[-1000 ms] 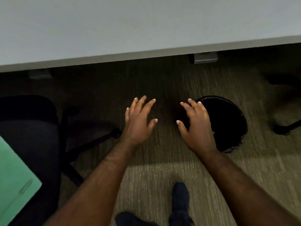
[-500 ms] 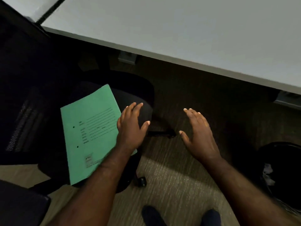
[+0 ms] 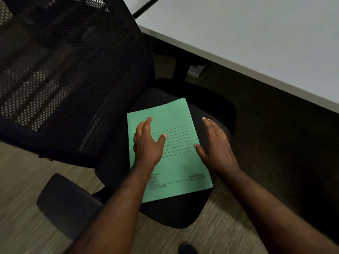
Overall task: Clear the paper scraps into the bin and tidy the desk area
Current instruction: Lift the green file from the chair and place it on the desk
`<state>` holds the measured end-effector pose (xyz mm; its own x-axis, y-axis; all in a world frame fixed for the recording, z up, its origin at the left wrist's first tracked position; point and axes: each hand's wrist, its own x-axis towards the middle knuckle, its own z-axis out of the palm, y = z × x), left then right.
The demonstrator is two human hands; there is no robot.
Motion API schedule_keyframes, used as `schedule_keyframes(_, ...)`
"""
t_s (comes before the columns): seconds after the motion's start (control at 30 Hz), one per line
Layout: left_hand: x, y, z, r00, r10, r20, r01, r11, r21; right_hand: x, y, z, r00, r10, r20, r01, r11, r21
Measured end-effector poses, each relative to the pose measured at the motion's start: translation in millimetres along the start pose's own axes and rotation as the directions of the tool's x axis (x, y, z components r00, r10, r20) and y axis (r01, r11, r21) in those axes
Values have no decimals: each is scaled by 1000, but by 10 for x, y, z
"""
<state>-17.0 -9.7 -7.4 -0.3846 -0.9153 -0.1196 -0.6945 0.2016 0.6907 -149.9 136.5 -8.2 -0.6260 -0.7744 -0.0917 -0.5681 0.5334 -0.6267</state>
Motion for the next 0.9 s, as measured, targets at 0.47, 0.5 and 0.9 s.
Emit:
schedule_keyframes(0.47,200,-664,54,798,-569,198,547,822,158,389,-280,746,865,492,95,-493,870,-19)
schedule_keyframes(0.5,189,-693,65,799,-574,179,553,818,155,385,-274,764,851,516,98,-516,856,-27)
schedule_keyframes(0.9,116,-439,-254,847,-527,-62,456,783,-422,323,-414,105,877,481,8,-457,827,329)
